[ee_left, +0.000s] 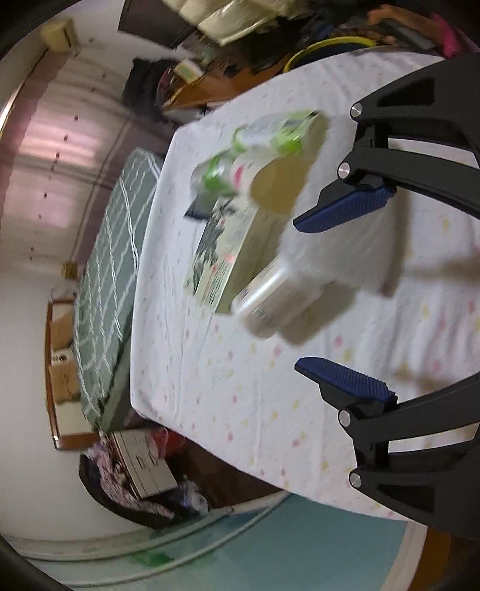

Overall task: Collect trash
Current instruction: 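Reach the left tool past the foam net to the white pill bottle, then close the left tool around the white pill bottle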

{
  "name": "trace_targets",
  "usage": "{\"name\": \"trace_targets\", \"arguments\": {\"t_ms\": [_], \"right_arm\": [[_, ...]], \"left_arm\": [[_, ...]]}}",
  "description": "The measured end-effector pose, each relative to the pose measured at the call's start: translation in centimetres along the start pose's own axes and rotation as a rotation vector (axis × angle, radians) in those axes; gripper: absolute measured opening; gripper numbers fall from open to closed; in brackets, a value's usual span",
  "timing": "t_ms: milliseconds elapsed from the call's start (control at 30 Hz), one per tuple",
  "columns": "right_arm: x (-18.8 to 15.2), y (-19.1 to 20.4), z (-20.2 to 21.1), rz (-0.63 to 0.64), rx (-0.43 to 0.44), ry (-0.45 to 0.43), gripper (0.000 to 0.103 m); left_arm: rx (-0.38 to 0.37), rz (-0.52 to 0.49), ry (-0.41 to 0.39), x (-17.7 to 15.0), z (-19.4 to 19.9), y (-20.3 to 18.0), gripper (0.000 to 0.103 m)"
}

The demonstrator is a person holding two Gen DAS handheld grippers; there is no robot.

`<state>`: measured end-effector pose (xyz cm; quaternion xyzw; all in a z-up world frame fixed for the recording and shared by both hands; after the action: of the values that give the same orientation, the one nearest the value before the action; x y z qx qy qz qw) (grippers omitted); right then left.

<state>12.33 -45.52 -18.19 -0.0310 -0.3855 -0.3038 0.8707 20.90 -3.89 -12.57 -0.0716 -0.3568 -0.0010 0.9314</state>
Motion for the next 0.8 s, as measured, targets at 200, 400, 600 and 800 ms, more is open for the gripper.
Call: {"name": "trace_targets", "arguments": {"t_ms": [200,400,600,800], "right_arm": [[0.0,-0.1,-0.1,-0.006,0.001,0.008,0.067],[-0.1,0.1,-0.3,-0.002,0.006,0.014,0.068],[-0.1,0.2,-0.3,-0.001,0.016,0.016,0.068],[0.0,0.0,-0.3,-0.004,0.025,0.014,0.068]], "left_arm": [[-0.001,0.051,0.102,2.7,-4.2,-0.1,0.061],[-0.049,0.115,0.265,2.1,-8.4,-0.2,0.053],[-0.037,0.090,0.239,2.6,-8.9,-0.2,0.049],[0.005,0.025,0.122,3.8,-5.5,-0.5,0.049]]}}
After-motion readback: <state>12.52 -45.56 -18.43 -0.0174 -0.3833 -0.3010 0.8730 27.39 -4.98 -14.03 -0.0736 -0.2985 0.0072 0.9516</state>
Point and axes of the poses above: each gripper's, at about its wrist camera, not at the fingertips, and z roughly against the way its jaws point, y to its left, x to its top, the point moved 4 cm from there along -z, roughly the way its jaws point, and after that the axes turned 1 degree about -y, right-handed, at the moved point
